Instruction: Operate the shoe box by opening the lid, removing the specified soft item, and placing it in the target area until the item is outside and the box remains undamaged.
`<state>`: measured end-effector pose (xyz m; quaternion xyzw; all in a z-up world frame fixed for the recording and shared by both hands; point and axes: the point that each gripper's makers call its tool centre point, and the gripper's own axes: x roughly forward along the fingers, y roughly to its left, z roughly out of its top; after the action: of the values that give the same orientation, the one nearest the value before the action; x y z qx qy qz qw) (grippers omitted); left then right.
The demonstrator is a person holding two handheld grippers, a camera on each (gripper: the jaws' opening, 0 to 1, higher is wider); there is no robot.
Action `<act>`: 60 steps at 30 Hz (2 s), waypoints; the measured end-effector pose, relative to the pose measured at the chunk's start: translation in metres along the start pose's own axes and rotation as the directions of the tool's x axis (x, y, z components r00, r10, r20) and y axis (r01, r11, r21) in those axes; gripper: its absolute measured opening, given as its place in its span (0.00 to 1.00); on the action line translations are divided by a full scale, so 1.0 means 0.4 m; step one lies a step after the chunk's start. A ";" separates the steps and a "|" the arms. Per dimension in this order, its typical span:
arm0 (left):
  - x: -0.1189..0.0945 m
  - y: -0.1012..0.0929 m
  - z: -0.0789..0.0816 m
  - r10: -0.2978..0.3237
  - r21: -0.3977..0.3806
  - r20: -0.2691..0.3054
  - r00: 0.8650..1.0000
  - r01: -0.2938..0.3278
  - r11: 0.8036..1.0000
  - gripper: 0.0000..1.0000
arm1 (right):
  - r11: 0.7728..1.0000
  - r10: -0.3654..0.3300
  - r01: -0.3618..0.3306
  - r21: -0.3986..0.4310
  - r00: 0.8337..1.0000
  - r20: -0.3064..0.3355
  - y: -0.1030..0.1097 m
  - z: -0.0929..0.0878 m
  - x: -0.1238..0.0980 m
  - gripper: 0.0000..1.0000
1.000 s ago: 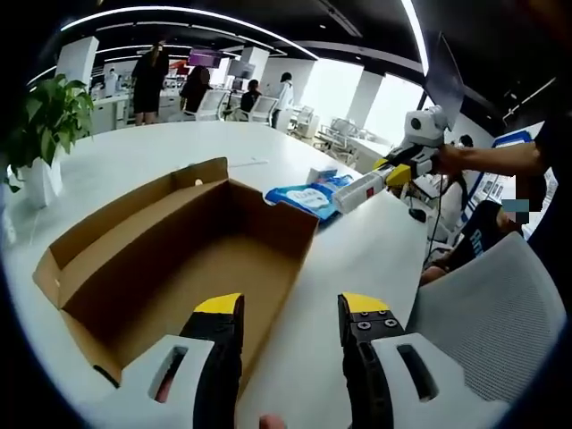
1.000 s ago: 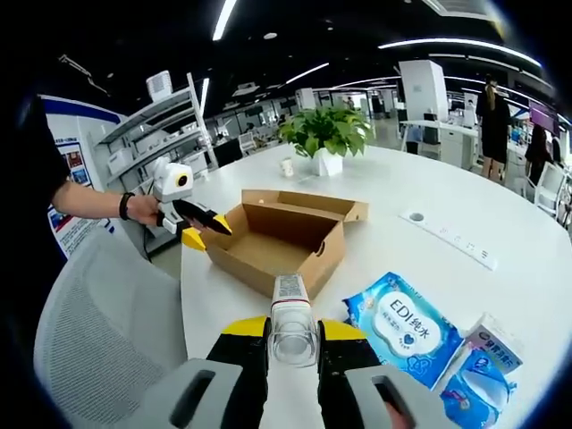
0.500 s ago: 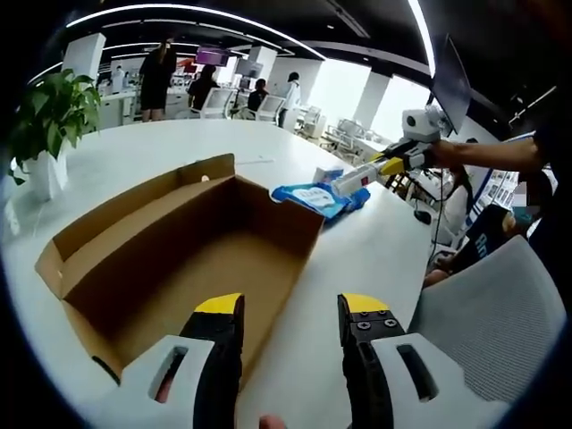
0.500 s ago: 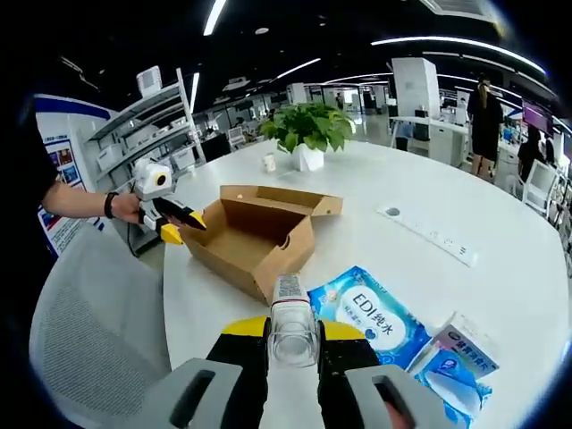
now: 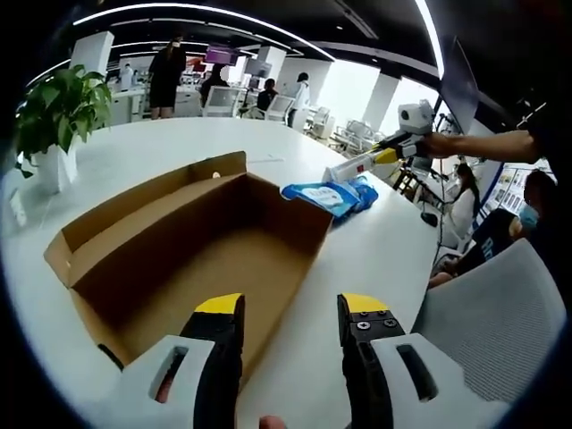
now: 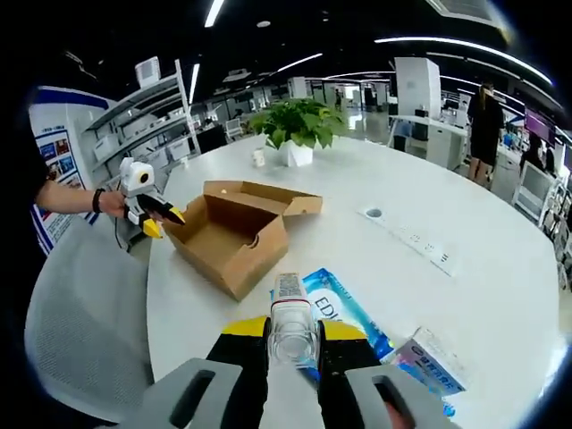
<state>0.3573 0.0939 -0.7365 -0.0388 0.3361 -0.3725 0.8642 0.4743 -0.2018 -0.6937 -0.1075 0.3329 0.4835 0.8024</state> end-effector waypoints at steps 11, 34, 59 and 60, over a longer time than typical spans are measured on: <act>-0.018 0.013 -0.007 0.029 -0.014 0.002 1.000 -0.029 0.999 0.42 | 0.999 -0.013 0.011 -0.040 0.999 -0.050 -0.075 0.008 0.017 0.16; -0.032 0.031 -0.021 0.080 -0.039 0.005 0.997 -0.080 0.996 0.42 | 0.983 -0.077 0.044 -0.177 0.980 -0.181 -0.237 -0.006 0.056 0.16; -0.039 0.048 -0.030 0.114 -0.038 -0.007 0.993 -0.114 0.993 0.43 | 0.946 -0.093 -0.023 -0.322 0.935 -0.342 -0.290 -0.016 0.102 0.16; -0.039 0.049 -0.031 0.114 -0.038 -0.007 0.993 -0.115 0.993 0.43 | 0.945 -0.092 -0.028 -0.327 0.934 -0.346 -0.290 -0.017 0.103 0.16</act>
<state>0.3540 0.1208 -0.7436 -0.0353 0.3468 -0.3159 0.8824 0.5822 -0.2353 -0.7425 -0.3303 0.3865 0.4911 0.7074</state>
